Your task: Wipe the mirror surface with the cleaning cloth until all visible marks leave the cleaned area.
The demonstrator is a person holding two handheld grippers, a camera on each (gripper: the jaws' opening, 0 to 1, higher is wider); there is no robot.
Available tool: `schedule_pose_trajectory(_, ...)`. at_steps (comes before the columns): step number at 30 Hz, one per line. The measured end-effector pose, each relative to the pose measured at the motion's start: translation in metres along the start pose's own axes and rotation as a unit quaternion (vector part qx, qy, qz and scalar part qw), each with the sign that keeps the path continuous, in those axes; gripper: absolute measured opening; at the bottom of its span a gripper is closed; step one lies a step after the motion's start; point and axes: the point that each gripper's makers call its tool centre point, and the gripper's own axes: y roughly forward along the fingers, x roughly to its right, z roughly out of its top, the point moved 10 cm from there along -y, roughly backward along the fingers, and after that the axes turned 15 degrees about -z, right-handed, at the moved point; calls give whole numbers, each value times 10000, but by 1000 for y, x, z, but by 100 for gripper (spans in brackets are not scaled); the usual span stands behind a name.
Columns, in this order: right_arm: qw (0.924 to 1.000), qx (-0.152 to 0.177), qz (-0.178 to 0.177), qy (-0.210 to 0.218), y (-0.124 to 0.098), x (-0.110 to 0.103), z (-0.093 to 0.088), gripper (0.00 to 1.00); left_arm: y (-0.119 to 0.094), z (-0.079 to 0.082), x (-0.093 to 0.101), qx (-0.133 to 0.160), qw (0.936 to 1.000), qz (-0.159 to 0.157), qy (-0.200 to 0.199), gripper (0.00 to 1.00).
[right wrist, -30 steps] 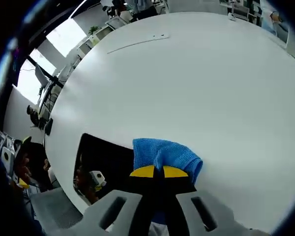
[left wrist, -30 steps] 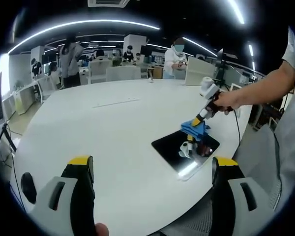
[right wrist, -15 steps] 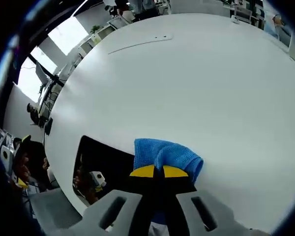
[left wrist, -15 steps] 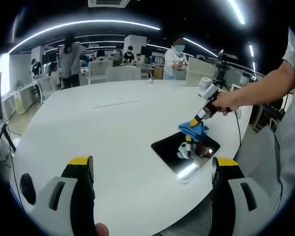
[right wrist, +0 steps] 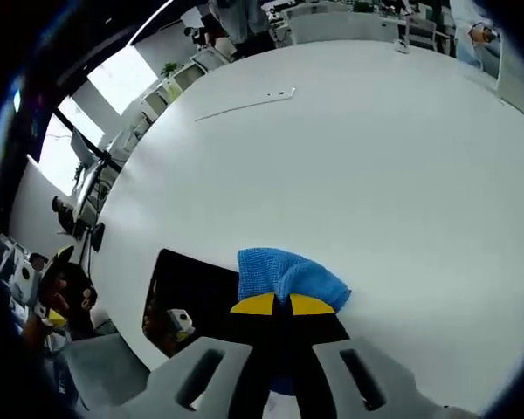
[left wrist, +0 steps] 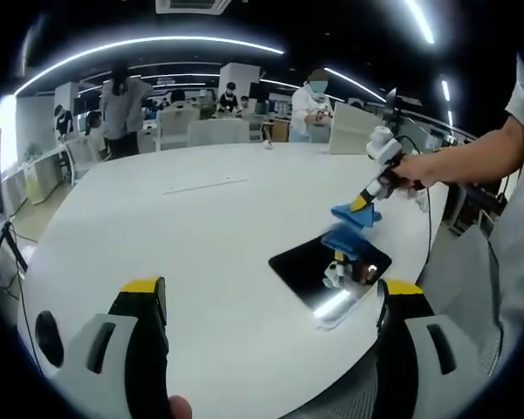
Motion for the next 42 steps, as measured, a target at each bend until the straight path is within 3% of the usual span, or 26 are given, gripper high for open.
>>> schedule_pose_trajectory(8, 9996, 13, -170, 221, -15, 36, -13, 0, 4, -2, -1, -59, 9999, -98, 41, 99)
schedule_pose_trajectory(16, 9988, -47, -315, 379, -15, 58, -22, 0, 5, -4, 1, -89, 9999, -127, 12, 99)
schedule_pose_trajectory(35, 9977, -178, -530, 372, 31, 53, -46, 0, 4, -2, -2, -134, 9999, -89, 9, 99)
schedule_pose_trajectory(42, 9991, 12, -401, -148, 28, 55, -45, 1, 4, 1, -1, -114, 9999, -62, 13, 99)
